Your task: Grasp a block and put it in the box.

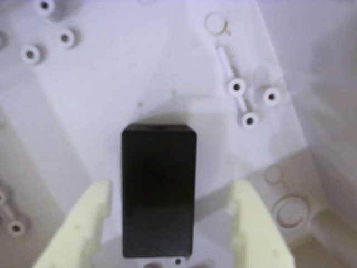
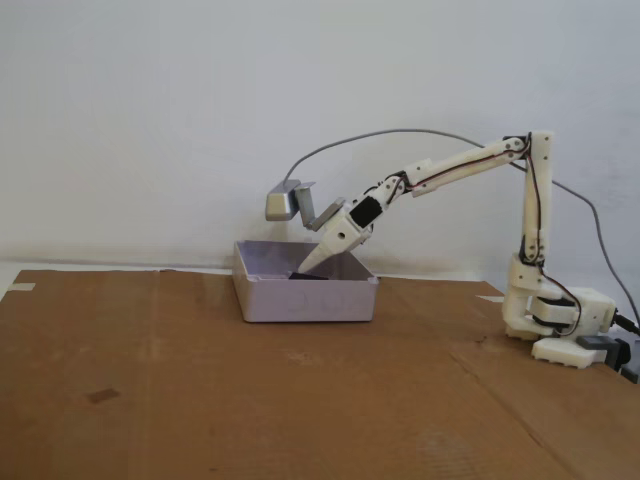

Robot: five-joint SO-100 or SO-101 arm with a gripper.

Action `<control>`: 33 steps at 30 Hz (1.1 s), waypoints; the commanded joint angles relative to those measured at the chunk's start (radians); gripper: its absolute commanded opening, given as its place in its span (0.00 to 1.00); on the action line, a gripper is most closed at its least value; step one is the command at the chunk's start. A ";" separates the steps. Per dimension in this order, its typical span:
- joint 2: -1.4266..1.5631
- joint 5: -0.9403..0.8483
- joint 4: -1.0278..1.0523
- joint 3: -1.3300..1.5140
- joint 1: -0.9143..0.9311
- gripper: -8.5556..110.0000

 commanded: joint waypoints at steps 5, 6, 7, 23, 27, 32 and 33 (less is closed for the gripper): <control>0.121 -0.009 -0.057 -0.066 -0.044 0.22; 0.121 -0.009 -0.057 -0.075 -0.044 0.19; 0.121 -0.009 -0.057 -0.087 -0.044 0.15; 0.123 -0.011 -0.044 -0.273 -0.112 0.07; 0.121 -0.011 -0.043 -0.298 -0.132 0.07; 0.121 -0.011 -0.043 -0.298 -0.155 0.07; 0.121 -0.011 -0.043 -0.298 -0.164 0.07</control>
